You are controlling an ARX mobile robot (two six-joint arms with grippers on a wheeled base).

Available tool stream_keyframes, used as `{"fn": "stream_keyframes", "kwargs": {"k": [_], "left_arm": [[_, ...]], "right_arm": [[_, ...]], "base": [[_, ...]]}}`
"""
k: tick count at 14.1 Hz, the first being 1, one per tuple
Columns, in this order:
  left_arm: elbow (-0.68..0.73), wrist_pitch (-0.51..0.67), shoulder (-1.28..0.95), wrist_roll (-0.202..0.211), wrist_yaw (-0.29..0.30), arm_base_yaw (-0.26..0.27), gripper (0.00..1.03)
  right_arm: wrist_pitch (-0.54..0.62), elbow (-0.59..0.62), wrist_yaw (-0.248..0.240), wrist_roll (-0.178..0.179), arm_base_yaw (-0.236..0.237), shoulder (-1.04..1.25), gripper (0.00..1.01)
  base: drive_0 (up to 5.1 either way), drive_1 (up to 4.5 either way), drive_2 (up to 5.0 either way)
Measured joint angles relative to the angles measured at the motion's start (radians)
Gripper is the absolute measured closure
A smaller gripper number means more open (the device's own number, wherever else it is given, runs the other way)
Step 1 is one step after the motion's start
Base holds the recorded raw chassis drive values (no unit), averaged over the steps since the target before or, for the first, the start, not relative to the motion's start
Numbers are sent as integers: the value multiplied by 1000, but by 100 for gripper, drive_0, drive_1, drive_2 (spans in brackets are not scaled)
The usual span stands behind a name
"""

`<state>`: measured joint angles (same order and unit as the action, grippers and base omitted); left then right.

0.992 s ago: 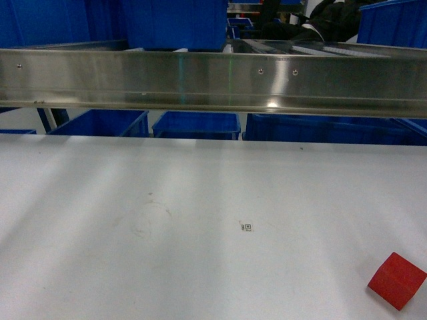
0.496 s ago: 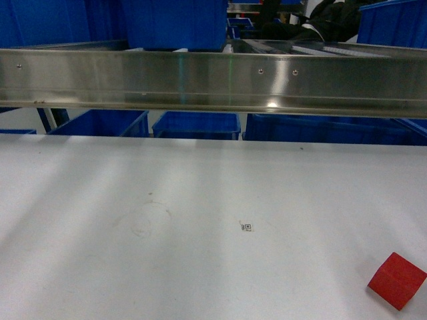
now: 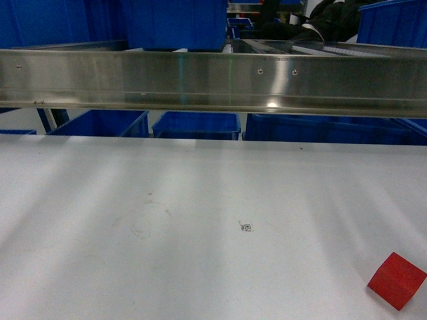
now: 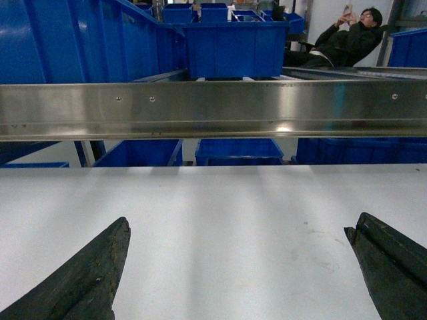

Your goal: Place magnetic block on left shelf second layer

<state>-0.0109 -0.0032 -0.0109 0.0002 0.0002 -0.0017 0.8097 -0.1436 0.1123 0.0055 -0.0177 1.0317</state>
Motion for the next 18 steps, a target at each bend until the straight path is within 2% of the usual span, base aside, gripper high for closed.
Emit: {"fn": "stream_keyframes", "kwargs": {"k": [2,3,5,7,8,9,13,18], "left_arm": [[0,0,0,0,-1,0,5],[0,0,0,0,-1,0,5],[0,0,0,0,0,0,5],[0,0,0,0,0,0,5],[0,0,0,0,-1,0,5],[0,0,0,0,0,0,5],[0,0,0,0,0,0,5],[0,0,0,0,-1,0,5]], "right_arm": [[2,-149,-3,-22,53,272,3],[-54,-191,-9,-53,100,409,3],[-83,-267,-57,-83,161,504,3],[-79,-370,-84,-86,203,615,3],[-83,-380,-91,-85,209,665,3],[-53,-365,-118,-74,204,729,3],[-17,-296,-112,-61,193,722,3],[25,-270,-111,-59,187,794,3]], "base": [[0,0,0],[0,0,0],[0,0,0],[0,0,0],[0,0,0],[0,0,0],[0,0,0],[0,0,0]]}}
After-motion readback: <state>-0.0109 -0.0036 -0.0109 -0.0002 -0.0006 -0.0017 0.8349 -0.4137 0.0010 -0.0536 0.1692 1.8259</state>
